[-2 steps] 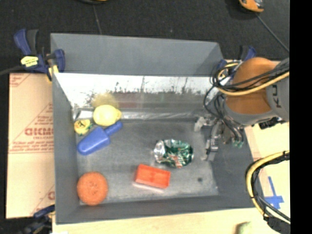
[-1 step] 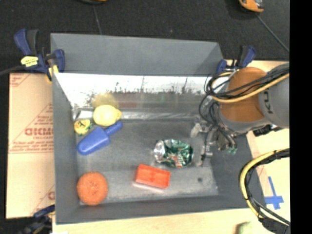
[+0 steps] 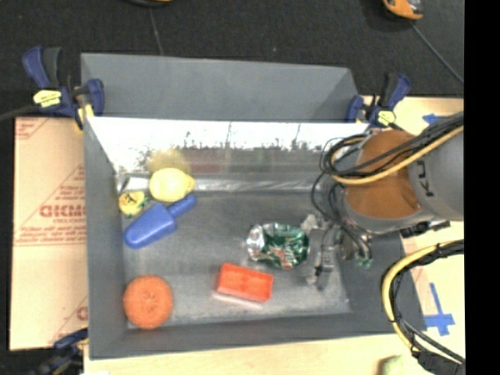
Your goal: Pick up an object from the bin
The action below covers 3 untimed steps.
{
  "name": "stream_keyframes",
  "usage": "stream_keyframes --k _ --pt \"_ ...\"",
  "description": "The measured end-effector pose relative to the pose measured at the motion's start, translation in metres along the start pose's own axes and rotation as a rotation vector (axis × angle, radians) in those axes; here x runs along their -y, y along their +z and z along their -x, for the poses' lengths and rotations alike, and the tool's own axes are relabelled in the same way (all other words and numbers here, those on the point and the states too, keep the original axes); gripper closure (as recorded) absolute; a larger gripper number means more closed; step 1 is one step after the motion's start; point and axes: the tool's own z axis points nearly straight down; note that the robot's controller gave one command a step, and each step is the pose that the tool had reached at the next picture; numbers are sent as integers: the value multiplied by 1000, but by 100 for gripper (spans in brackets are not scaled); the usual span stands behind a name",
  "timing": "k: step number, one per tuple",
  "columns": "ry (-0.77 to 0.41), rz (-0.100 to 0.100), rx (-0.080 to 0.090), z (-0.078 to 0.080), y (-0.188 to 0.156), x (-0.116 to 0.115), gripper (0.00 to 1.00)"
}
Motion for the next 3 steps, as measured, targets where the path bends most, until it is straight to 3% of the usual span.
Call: stream_keyframes --k 1,2,3 --pt "8 0 4 23 4 -5 0" --pt "16 1 2 25 5 -9 0" --pt "84 1 9 30 6 -34 0"
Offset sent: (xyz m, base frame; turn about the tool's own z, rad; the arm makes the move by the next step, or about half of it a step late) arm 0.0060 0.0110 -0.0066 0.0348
